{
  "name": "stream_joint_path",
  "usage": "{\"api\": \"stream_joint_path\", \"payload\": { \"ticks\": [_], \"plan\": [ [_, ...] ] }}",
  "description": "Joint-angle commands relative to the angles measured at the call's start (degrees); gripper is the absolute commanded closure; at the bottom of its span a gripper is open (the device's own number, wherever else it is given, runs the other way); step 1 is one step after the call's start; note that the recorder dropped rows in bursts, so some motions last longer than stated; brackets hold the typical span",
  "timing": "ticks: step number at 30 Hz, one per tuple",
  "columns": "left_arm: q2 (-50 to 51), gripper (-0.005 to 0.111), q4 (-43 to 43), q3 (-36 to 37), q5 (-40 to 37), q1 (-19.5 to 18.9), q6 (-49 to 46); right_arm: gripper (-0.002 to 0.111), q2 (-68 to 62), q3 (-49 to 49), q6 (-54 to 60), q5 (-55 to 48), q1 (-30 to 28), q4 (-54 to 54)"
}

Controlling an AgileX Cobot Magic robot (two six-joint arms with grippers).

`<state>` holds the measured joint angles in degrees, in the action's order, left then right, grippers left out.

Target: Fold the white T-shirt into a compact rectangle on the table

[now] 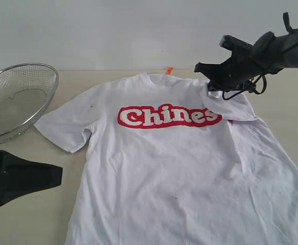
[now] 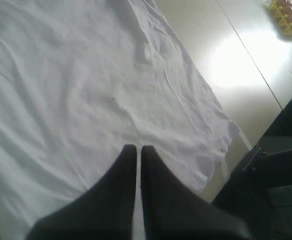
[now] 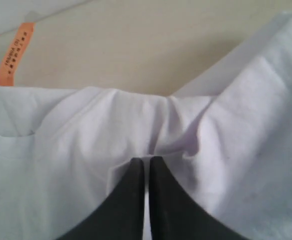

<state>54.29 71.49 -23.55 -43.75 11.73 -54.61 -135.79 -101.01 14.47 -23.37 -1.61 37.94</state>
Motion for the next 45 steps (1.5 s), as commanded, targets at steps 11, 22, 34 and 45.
{"api": "stream_joint_path", "payload": {
  "ticks": [11,22,34,45],
  "plan": [
    [0.42,0.102,-0.54,-0.11,1.60,0.29,-0.45,0.109,-0.01,-0.39,3.76,1.20,2.74,5.72],
    [0.42,0.102,-0.63,-0.11,1.73,0.29,-0.45,0.109,-2.88,-0.26,3.65,0.04,2.73,4.17],
    [0.42,0.102,-0.63,-0.11,1.96,0.29,-0.45,0.109,7.93,7.46,3.81,-4.40,0.96,4.25],
    [0.42,0.102,-0.63,-0.11,2.10,0.29,-0.67,0.109,6.58,12.36,6.87,-4.11,-0.32,5.01]
  ]
}}
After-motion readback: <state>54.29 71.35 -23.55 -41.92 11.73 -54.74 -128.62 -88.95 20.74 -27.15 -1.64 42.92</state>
